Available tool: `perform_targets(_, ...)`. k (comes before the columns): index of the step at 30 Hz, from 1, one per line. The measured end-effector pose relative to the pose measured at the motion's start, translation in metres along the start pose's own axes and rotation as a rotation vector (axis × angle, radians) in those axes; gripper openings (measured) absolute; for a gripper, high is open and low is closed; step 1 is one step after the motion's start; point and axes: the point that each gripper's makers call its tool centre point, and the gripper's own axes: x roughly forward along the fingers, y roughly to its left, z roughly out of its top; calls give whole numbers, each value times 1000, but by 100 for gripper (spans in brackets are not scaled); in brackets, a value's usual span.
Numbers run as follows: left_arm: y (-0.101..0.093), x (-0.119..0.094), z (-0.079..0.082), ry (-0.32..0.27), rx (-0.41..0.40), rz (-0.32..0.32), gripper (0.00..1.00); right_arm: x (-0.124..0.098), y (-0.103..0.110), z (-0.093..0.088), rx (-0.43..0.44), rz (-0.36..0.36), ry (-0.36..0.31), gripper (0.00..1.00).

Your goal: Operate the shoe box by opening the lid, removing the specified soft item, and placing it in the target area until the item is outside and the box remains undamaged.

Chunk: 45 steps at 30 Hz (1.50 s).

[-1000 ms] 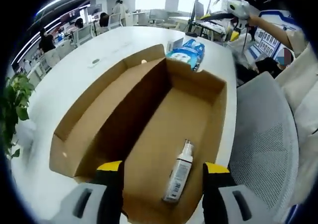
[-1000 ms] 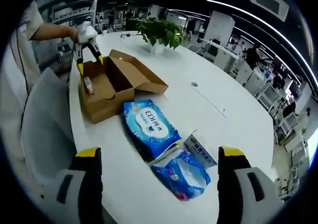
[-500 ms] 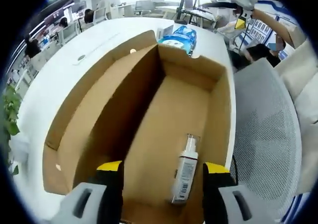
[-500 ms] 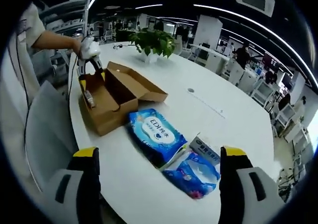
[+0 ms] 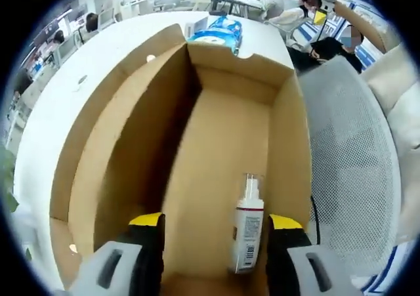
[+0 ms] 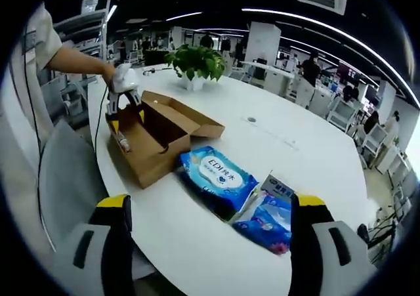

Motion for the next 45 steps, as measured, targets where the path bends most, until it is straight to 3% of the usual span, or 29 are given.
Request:
perform_targets(11,-7,20,-8,40,43,-50,55,1,6,-7,57,-10,-11,96)
perform_targets(19,-8,27,-10,65,84,-38,45,4,10,-2,64,-10,-32,96)
perform_targets(26,-4,28,-7,37,74,-9,28,5,14,-5,70,-2,-29,96)
perform_targets(35,-4,34,-9,40,85,22,21,7,18,-5,74,5,-33,95)
perform_targets(45,-3,35,-8,41,90,47,20,7,22,-4,74,11,-39,94)
